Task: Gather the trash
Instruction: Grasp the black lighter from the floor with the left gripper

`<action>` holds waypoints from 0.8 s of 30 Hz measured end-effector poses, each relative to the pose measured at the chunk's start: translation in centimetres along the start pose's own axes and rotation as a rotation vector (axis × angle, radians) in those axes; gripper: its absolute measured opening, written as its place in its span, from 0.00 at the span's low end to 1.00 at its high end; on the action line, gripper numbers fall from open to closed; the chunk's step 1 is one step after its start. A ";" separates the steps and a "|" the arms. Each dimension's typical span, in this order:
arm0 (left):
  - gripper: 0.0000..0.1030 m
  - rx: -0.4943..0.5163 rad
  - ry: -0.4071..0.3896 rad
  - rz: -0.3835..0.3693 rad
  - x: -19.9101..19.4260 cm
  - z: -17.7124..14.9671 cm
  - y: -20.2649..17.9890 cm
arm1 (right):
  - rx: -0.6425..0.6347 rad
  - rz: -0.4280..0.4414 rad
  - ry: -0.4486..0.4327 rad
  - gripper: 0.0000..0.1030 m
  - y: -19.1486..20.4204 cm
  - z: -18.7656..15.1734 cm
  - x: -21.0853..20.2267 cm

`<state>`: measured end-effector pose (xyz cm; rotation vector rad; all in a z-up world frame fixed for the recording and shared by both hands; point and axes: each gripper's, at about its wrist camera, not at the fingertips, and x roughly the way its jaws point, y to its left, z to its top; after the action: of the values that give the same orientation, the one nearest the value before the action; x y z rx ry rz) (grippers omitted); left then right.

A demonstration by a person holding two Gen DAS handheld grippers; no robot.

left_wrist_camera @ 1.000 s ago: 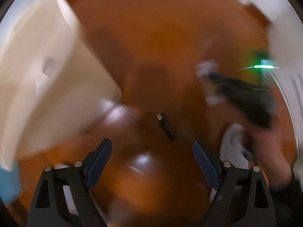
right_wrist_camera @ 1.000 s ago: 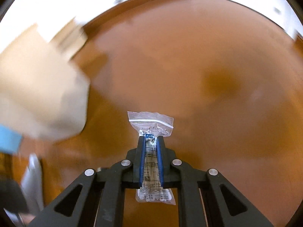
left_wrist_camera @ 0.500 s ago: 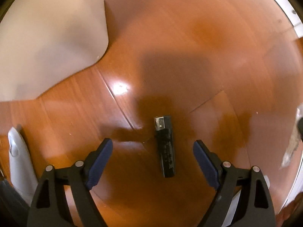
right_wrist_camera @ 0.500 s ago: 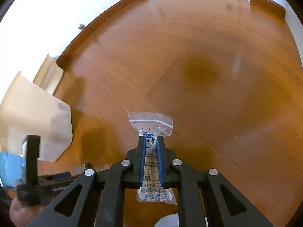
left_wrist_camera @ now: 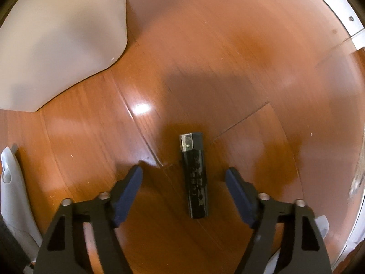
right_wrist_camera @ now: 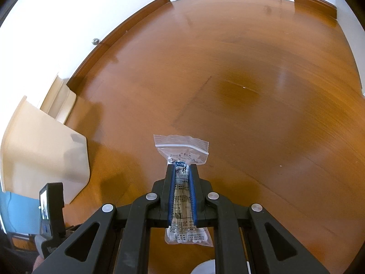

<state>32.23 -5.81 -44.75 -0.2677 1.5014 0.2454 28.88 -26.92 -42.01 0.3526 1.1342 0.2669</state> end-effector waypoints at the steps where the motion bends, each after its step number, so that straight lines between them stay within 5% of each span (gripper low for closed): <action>1: 0.52 0.011 -0.008 -0.003 -0.2 -0.3 0.1 | -0.002 -0.001 0.002 0.11 0.0 -0.1 -0.1; 3: 0.41 0.014 -0.013 -0.005 -0.4 -0.6 0.5 | -0.003 0.000 0.008 0.11 0.1 -0.1 0.1; 5: 0.18 0.023 -0.017 -0.008 -0.5 -0.9 0.7 | -0.005 -0.001 0.013 0.11 0.1 0.0 0.1; 12: 0.17 0.052 -0.001 -0.064 -1.9 -1.1 1.6 | -0.028 0.000 0.015 0.11 0.5 0.5 0.2; 20: 0.18 0.282 -0.178 -0.222 -19.2 1.4 -0.4 | -0.010 0.000 -0.015 0.11 0.2 0.7 -0.3; 24: 0.18 0.369 -0.317 -0.175 -28.7 4.8 2.6 | -0.004 0.017 -0.044 0.11 0.6 1.1 -1.1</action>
<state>34.30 -1.67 -15.87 -0.0584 1.1739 -0.1268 29.45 -27.00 -40.39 0.3629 1.0876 0.2750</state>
